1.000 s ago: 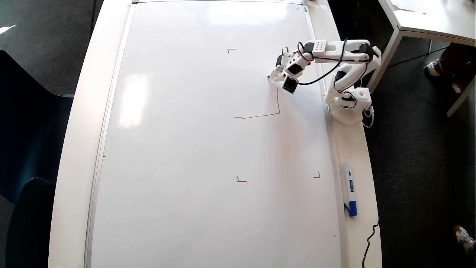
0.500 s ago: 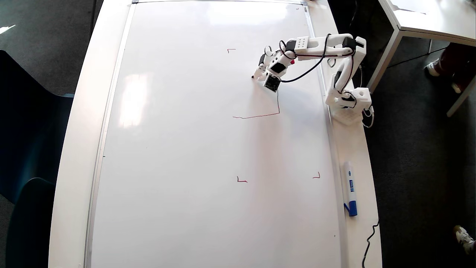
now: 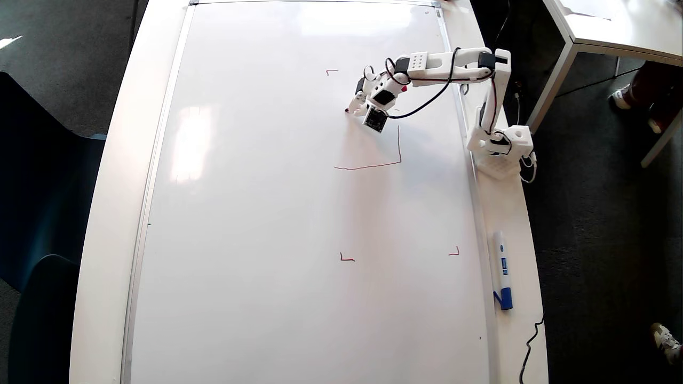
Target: Draw on a whiteboard a robot head using a pen attached to the gripper
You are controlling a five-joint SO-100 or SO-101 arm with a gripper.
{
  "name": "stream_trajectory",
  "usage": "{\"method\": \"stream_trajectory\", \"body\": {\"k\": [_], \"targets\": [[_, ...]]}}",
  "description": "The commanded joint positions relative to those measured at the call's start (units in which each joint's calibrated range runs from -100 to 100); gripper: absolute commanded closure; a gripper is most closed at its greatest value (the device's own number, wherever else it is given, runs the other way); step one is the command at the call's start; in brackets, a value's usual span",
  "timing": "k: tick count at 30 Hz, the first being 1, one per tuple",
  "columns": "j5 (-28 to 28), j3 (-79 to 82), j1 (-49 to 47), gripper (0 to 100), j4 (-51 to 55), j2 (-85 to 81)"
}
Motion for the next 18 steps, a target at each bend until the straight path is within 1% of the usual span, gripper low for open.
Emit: {"method": "stream_trajectory", "body": {"k": [1,18], "targets": [[-0.18,-1.90,-0.70,99,-0.54,-0.05],[-0.18,-2.26,-2.03,99,-0.54,0.11]]}}
